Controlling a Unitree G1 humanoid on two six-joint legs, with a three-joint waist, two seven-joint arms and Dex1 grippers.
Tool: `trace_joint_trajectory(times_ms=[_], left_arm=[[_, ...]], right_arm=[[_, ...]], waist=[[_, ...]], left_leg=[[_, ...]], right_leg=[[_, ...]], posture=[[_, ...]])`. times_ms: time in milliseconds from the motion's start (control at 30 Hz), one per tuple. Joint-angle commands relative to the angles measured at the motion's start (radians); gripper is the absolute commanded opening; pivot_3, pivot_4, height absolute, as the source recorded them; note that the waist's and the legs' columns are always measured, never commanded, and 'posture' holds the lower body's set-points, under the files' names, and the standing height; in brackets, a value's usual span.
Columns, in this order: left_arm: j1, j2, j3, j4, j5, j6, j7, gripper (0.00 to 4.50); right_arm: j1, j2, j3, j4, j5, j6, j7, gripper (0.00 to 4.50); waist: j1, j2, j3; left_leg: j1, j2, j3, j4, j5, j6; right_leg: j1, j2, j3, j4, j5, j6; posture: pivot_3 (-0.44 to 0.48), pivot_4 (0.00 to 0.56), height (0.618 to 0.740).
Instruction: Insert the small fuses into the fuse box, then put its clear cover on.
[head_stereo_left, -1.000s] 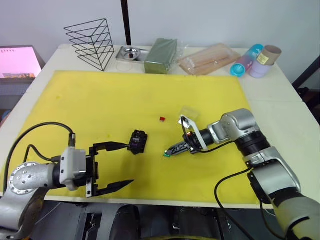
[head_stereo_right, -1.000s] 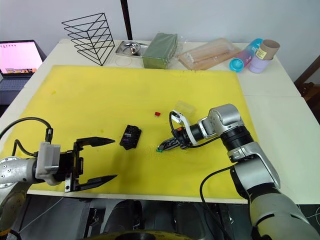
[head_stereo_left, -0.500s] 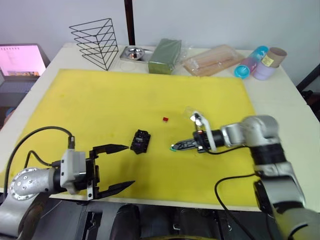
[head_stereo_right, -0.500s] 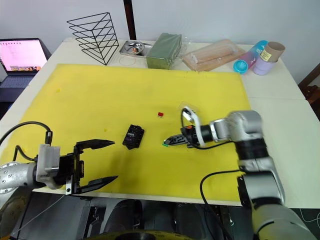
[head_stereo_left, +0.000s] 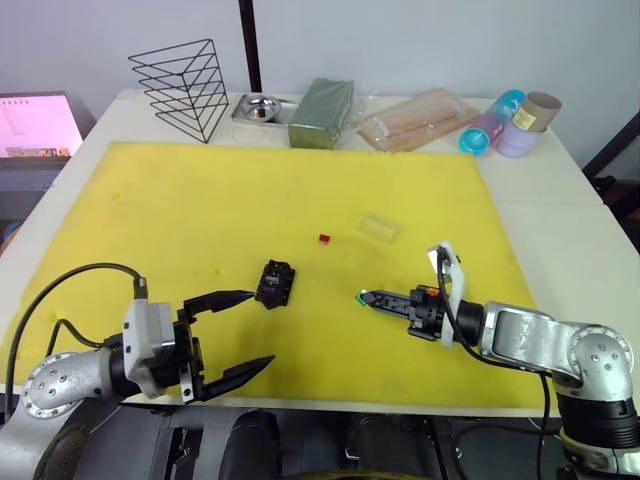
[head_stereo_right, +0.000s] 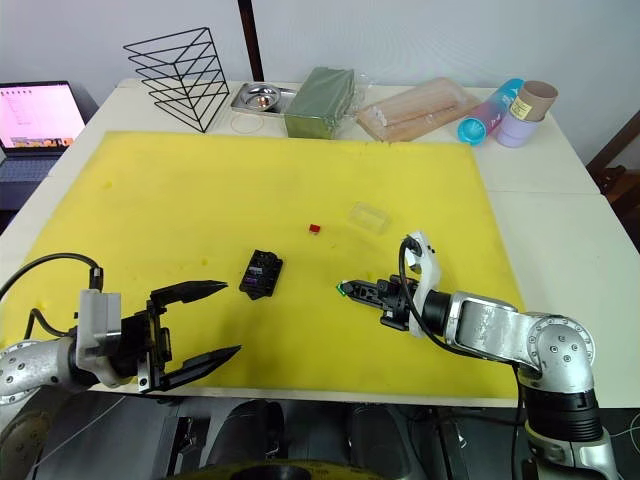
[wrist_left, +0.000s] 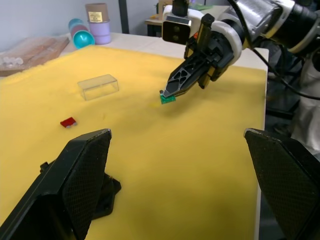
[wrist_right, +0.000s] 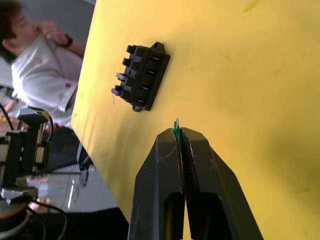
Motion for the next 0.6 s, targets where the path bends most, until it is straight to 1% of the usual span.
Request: trace_joint_trajectory(times_ms=[33, 300, 467, 600], left_arm=[[-0.014, 0.002, 0.006, -0.018, -0.017, -0.001, 0.006, 4.5], [-0.027, 0.002, 0.006, -0.017, -0.017, 0.006, 0.01, 4.5], [-0.017, 0.002, 0.006, -0.023, -0.016, 0.006, 0.012, 4.5], [-0.017, 0.0, 0.006, -0.026, -0.016, 0.009, 0.016, 4.5]], right_arm=[[0.014, 0.04, 0.074, -0.037, 0.028, -0.128, -0.093, 0.01], [-0.002, 0.098, 0.127, 0.009, 0.028, -0.237, -0.205, 0.01], [0.022, 0.124, 0.127, -0.002, 0.028, -0.242, -0.224, 0.01], [0.024, 0.122, 0.122, 0.005, 0.028, -0.221, -0.211, 0.01]], waist=[[0.001, 0.0, 0.0], [0.001, 0.0, 0.0], [0.002, 0.0, 0.0], [0.002, 0.0, 0.0]], left_leg=[[0.0, 0.0, 0.0, 0.0, 0.0, 0.0], [0.0, 0.0, 0.0, 0.0, 0.0, 0.0], [0.0, 0.0, 0.0, 0.0, 0.0, 0.0], [0.0, 0.0, 0.0, 0.0, 0.0, 0.0]], right_leg=[[0.0, 0.0, 0.0, 0.0, 0.0, 0.0], [0.0, 0.0, 0.0, 0.0, 0.0, 0.0], [0.0, -0.001, 0.0, 0.0, 0.0, 0.0], [0.0, -0.001, 0.001, 0.0, 0.0, 0.0]], posture=[[0.0, 0.15, 0.74], [0.0, 0.15, 0.74], [0.0, 0.15, 0.74], [0.0, 0.15, 0.74]])
